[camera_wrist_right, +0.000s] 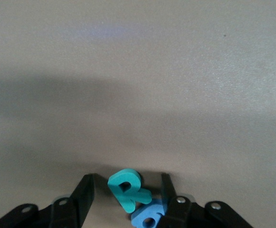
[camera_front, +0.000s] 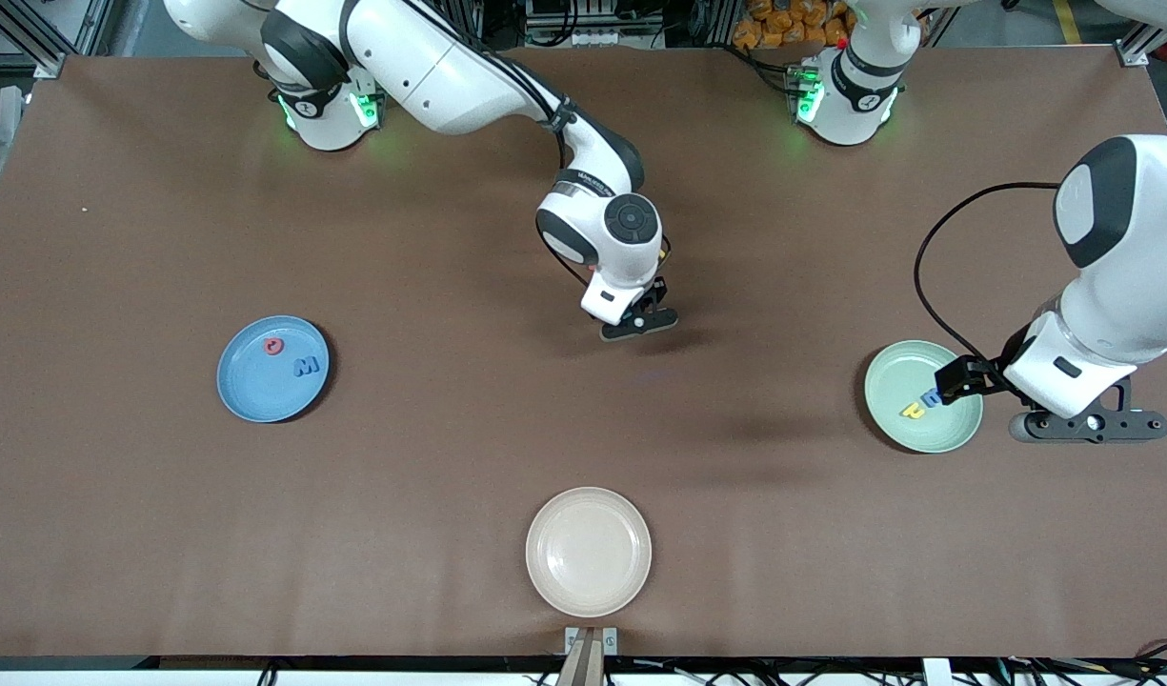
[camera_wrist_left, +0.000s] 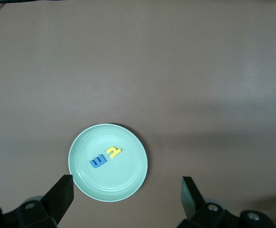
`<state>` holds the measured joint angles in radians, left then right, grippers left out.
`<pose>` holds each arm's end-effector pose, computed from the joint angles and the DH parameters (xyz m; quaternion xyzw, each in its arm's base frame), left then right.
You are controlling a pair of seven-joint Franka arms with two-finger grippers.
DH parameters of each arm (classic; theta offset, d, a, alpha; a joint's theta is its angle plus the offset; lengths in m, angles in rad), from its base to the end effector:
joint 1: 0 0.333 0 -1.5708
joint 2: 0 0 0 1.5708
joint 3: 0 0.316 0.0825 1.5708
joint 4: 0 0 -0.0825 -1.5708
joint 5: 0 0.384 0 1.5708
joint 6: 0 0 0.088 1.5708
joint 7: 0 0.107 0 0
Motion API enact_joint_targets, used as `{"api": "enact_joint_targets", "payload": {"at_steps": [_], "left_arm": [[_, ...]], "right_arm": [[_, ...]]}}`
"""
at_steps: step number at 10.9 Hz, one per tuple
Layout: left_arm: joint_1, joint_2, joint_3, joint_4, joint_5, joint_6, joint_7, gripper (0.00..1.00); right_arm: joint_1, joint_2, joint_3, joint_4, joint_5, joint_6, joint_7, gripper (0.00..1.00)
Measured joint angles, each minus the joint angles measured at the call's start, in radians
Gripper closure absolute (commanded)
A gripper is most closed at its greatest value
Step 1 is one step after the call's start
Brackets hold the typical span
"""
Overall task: Sort uppercase to blue plate, lowercase to green plate
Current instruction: 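Close the right gripper on the cyan R while the left gripper withdraws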
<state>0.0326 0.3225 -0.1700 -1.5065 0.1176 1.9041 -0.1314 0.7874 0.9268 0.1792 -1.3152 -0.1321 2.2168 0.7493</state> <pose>0.6626 -0.0687 0.4909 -0.9987 0.0146 -0.0436 0.0240 0.4492 0.5895 0.1803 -0.9933 -0.1137 0.0179 0.0087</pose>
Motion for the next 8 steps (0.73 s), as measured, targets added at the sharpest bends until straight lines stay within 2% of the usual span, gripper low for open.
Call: {"api": "enact_joint_targets", "payload": {"at_steps": [1, 2, 4, 8], "left_arm": [[-0.012, 0.000, 0.008, 0.000, -0.004, 0.000, 0.000, 0.00], [-0.020, 0.000, 0.009, 0.000, -0.005, -0.002, 0.000, 0.00], [-0.025, 0.000, 0.011, -0.001, -0.006, -0.005, 0.000, 0.00], [-0.026, 0.000, 0.016, -0.005, -0.006, -0.006, 0.000, 0.00]], "right_arm": [[0.000, 0.000, 0.000, 0.000, 0.000, 0.000, 0.000, 0.74], [0.000, 0.000, -0.001, 0.001, 0.000, -0.003, 0.000, 0.79], [-0.003, 0.000, -0.002, 0.006, 0.002, -0.008, 0.000, 0.83], [-0.016, 0.000, -0.002, 0.007, 0.008, -0.008, 0.000, 0.84]]}}
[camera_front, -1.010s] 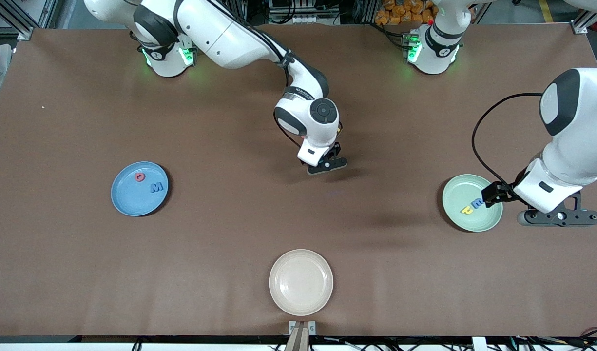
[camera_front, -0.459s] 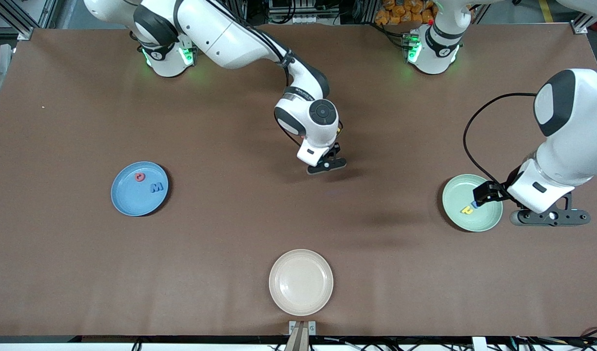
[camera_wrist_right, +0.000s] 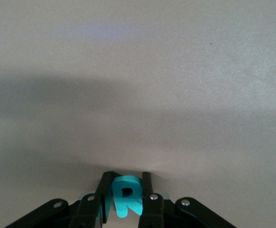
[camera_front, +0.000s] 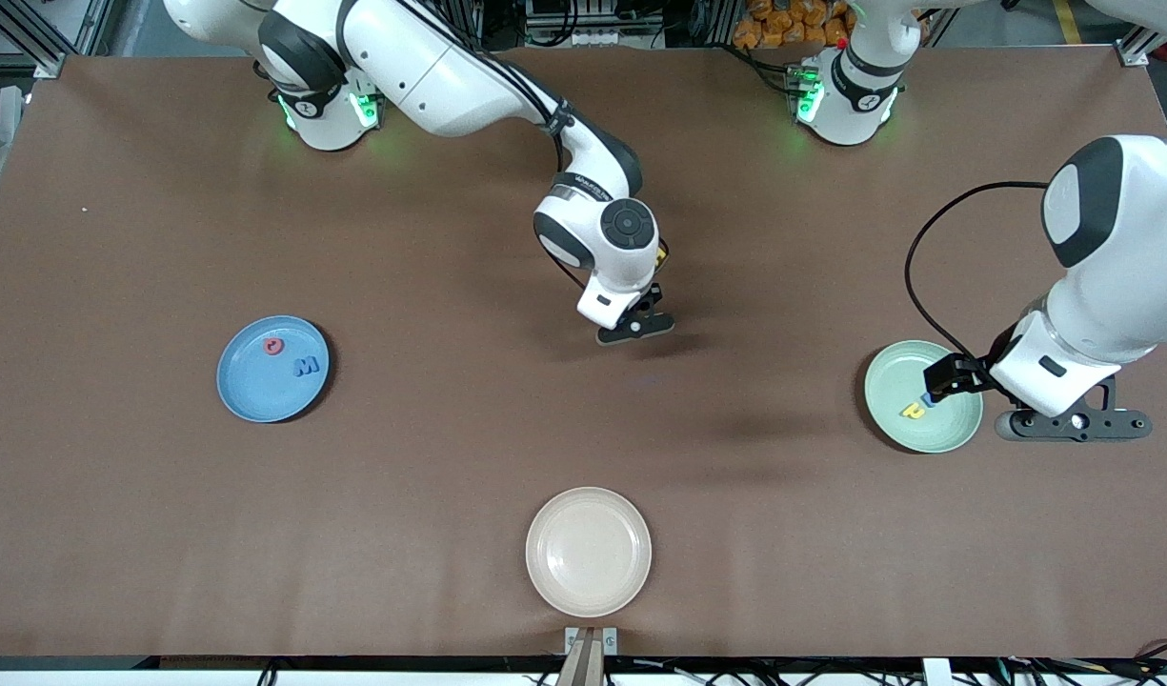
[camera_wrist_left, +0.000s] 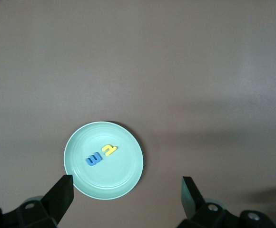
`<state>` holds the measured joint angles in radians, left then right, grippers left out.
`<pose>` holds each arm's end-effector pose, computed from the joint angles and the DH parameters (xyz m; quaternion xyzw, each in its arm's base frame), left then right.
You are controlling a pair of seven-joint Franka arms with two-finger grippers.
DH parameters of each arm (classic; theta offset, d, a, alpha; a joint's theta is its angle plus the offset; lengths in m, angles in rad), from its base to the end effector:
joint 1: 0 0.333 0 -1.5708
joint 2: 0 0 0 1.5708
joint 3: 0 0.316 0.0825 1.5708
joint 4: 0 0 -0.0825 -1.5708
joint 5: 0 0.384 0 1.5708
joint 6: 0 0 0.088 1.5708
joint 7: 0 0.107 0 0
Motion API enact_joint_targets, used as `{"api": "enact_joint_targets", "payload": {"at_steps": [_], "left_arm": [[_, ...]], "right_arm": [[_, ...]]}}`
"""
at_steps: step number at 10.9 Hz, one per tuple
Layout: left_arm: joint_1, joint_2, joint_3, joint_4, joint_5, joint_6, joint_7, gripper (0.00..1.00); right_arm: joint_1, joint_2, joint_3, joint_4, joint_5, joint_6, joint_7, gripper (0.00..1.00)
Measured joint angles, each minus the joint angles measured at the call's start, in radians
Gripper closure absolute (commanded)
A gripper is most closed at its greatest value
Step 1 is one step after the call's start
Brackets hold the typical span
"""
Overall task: Sort uppercase to blue plate, lowercase to green plate
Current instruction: 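Close the right gripper on the cyan R while the left gripper withdraws, then carry the cyan R to the blue plate while the left gripper reaches the 6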
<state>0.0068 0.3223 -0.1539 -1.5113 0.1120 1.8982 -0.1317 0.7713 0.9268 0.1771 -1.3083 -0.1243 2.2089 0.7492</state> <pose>0.6606 -0.0768 0.4876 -0.9988 0.0191 -0.0380 0.0244 0.4604 0.5821 0.1824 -0.9945 -0.1024 0.0199 0.0097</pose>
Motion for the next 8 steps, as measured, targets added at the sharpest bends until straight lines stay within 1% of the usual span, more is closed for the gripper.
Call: {"api": "enact_joint_targets", "payload": {"at_steps": [2, 4, 6, 8], "left_arm": [[-0.001, 0.000, 0.000, -0.002, 0.000, 0.000, 0.000, 0.00], [-0.011, 0.000, 0.000, -0.002, -0.001, 0.000, 0.000, 0.00], [-0.033, 0.000, 0.000, -0.004, -0.005, 0.000, 0.000, 0.00], [-0.049, 0.000, 0.000, -0.016, -0.050, -0.001, 0.000, 0.00]], "right_arm": [[-0.018, 0.000, 0.001, 0.003, 0.000, -0.004, 0.000, 0.84], [-0.057, 0.000, 0.007, 0.011, 0.011, -0.038, -0.030, 0.87], [-0.108, -0.003, 0.008, 0.028, 0.069, -0.095, -0.142, 0.87], [-0.159, -0.010, 0.006, 0.050, 0.082, -0.177, -0.232, 0.87]]}}
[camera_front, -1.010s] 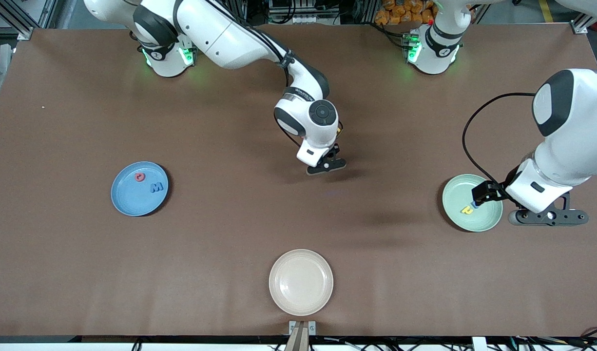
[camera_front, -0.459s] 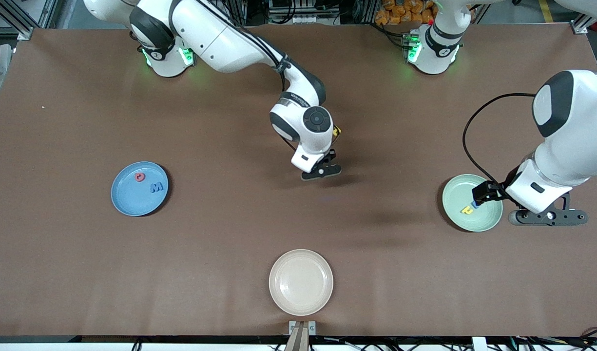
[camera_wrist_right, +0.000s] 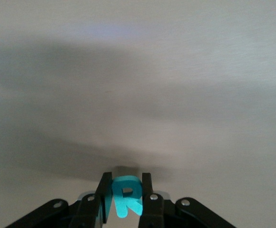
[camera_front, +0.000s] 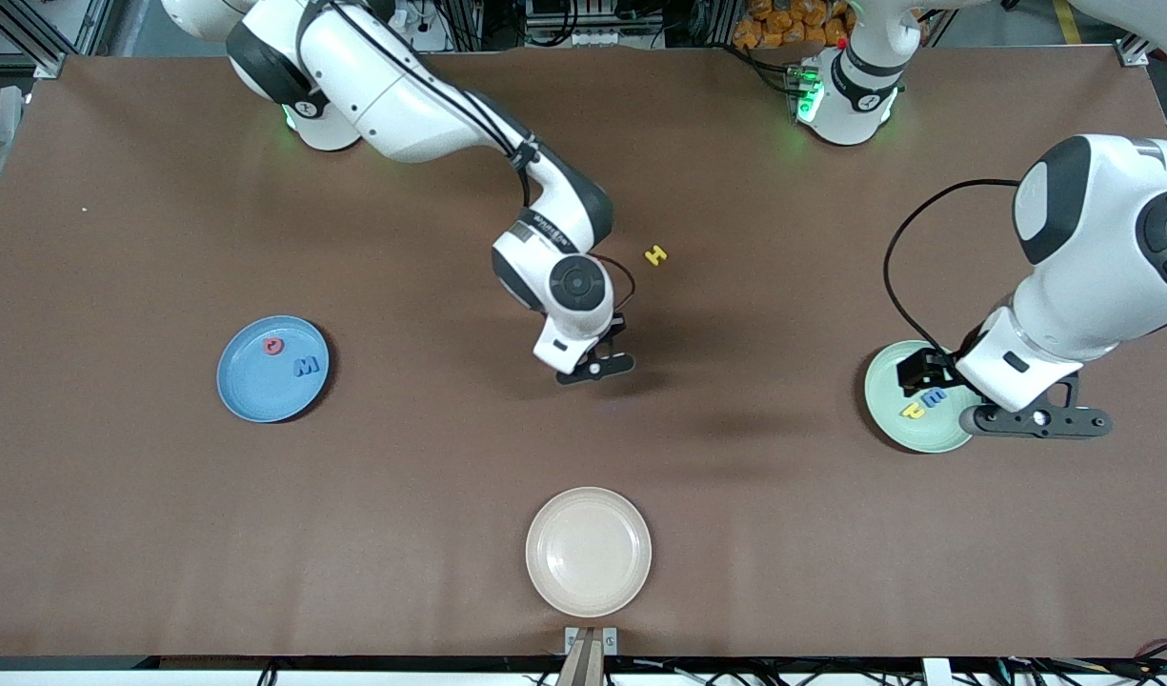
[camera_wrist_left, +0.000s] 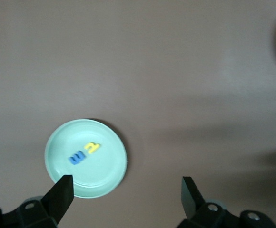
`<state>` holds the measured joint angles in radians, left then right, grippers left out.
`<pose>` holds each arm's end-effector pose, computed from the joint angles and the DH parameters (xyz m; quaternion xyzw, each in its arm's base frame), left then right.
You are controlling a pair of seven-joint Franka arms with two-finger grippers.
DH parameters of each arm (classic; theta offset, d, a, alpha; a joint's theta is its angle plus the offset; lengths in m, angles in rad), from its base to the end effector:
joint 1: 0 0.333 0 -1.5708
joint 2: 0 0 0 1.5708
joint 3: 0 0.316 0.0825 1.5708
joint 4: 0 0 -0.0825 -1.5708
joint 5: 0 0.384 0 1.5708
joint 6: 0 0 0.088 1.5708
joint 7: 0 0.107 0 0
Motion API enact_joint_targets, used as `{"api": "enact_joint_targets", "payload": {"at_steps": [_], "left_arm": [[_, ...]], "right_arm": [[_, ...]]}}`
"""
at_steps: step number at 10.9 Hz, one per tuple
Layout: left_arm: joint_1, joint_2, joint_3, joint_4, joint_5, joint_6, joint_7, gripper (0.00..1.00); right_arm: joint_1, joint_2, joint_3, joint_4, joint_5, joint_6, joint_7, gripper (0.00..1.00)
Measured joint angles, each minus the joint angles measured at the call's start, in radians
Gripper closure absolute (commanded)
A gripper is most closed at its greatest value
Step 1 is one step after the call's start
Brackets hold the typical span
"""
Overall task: Sort uppercase to blue plate, lowercase to green plate
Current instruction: 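Carry the cyan R to the blue plate while the left gripper reaches the 6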
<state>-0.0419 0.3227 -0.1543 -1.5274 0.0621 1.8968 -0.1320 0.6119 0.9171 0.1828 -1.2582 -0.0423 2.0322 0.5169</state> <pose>0.6532 -0.1126 0.4793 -0.9990 0.0367 -0.0259 0.0012 0.5407 0.5009 0.1980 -0.9893 -0.1183 0.0855 0.0053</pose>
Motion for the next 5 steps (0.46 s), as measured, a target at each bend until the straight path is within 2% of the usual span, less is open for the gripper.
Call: {"api": "enact_joint_targets", "payload": {"at_steps": [2, 5], "left_arm": [[-0.028, 0.000, -0.010, -0.019, -0.017, 0.000, 0.002, 0.00], [-0.104, 0.001, -0.050, -0.048, -0.018, -0.001, 0.008, 0.00]], "right_arm": [[-0.039, -0.008, -0.025, 0.031, 0.001, -0.078, -0.098, 0.88], [-0.047, -0.045, -0.137, 0.037, 0.003, -0.151, -0.277, 0.89]]}}
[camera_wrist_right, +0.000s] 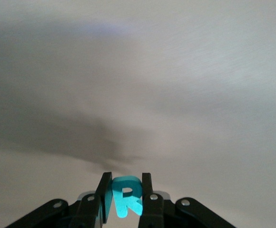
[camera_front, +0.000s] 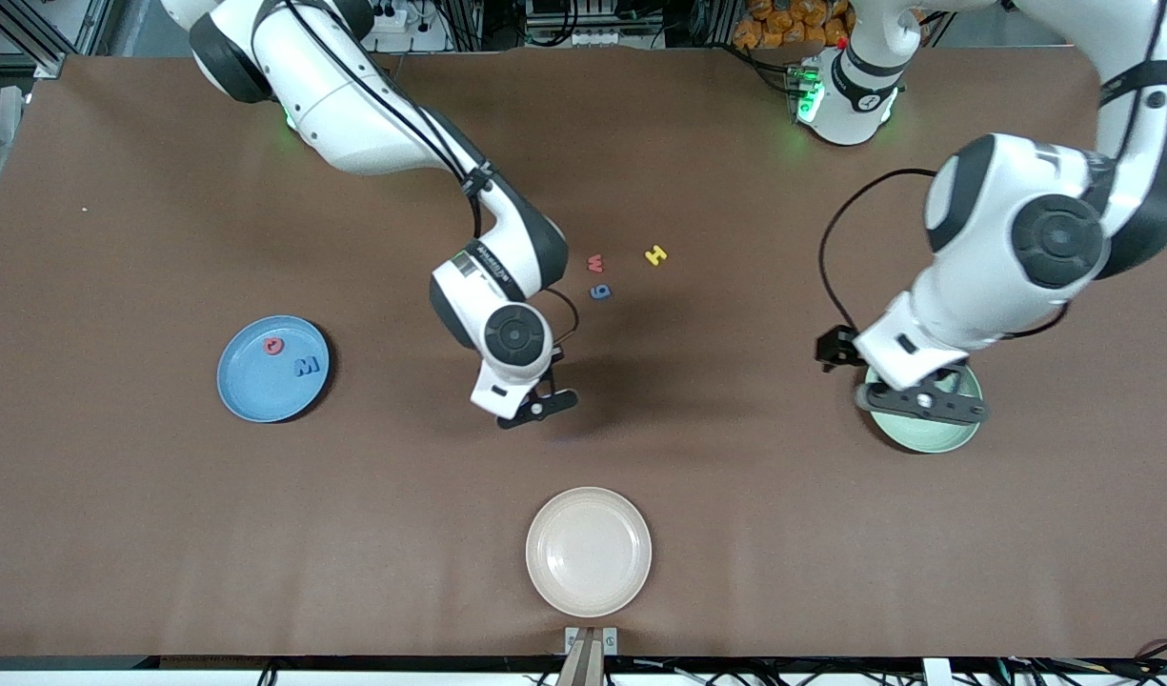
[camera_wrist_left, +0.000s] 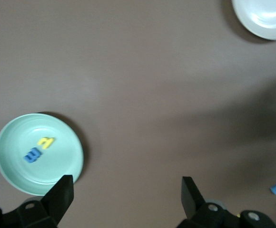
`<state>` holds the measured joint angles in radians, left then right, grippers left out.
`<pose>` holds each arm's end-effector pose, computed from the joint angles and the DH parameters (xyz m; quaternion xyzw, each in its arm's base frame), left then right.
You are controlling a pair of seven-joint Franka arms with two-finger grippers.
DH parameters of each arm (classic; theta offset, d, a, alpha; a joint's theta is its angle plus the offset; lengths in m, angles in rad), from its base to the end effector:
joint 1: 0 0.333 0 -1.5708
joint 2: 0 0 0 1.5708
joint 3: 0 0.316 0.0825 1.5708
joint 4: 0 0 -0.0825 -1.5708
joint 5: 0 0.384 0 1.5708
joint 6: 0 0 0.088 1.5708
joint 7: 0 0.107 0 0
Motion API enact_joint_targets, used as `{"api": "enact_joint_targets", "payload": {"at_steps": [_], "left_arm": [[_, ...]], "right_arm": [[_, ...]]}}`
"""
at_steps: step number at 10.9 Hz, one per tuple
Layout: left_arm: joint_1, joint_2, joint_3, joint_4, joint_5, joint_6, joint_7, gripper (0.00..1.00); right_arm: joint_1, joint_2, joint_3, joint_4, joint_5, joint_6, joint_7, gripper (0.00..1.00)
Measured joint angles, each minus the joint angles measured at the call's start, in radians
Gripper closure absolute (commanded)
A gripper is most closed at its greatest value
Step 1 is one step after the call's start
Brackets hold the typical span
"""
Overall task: Sort uppercase to blue plate, lowercase to green plate
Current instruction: 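Carry the cyan R to the blue plate while the left gripper reaches the 6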
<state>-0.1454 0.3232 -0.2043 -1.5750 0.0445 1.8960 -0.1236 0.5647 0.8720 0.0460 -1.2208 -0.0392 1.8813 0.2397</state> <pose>0.6221 -0.2076 0.4576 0.9933 -0.1146 -0.0004 0.0114 0.6067 0.4108 0.2305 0.9771 0.1850 -0.0959 0.0430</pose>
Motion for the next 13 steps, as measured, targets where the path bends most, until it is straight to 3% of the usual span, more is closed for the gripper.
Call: {"api": "enact_joint_targets", "payload": {"at_steps": [2, 5, 9, 13], "left_arm": [[-0.009, 0.002, -0.057, -0.005, 0.000, 0.000, 0.056, 0.00], [-0.017, 0.040, -0.149, -0.008, 0.000, 0.024, 0.113, 0.00], [-0.072, 0.113, -0.185, -0.010, 0.015, 0.079, 0.123, 0.00], [-0.121, 0.172, -0.216, -0.010, 0.055, 0.104, 0.128, 0.00]], "right_arm": [[-0.006, -0.022, -0.085, 0.001, 0.005, -0.048, -0.117, 0.89], [-0.043, -0.048, -0.149, 0.000, 0.007, -0.080, -0.252, 0.89], [-0.210, -0.066, -0.168, -0.002, 0.007, -0.083, -0.503, 0.87], [-0.239, -0.088, -0.294, -0.071, 0.009, -0.083, -0.659, 0.87]]}}
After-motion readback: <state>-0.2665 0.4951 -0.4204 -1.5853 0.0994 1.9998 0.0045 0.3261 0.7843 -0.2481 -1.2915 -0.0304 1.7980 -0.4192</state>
